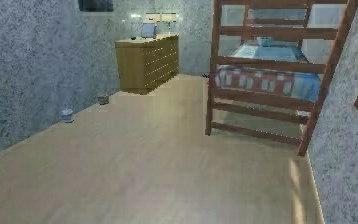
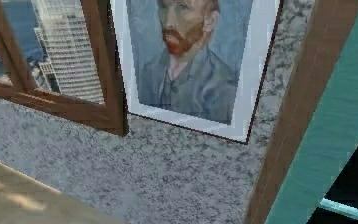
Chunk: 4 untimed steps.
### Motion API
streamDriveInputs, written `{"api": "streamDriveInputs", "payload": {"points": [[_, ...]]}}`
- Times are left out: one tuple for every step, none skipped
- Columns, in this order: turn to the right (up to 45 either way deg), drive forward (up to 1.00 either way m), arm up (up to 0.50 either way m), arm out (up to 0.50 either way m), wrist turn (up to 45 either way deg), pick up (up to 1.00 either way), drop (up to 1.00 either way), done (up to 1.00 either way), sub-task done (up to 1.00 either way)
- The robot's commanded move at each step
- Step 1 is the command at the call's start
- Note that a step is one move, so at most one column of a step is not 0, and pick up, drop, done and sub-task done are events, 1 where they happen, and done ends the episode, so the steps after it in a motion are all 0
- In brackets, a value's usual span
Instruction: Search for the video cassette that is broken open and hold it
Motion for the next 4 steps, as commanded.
{"api": "streamDriveInputs", "payload": {"points": [[0.0, 1.00, 0.00, 0.00, 0.0, 0.00, 0.00, 0.00, 0.00], [-3.0, 0.00, 0.00, 0.00, 0.0, 0.00, 0.00, 0.00, 0.00], [0.0, 1.00, 0.00, 0.00, 0.0, 0.00, 0.00, 0.00, 0.00], [0.0, 1.00, 0.00, 0.00, 0.0, 0.00, 0.00, 0.00, 0.00]]}}
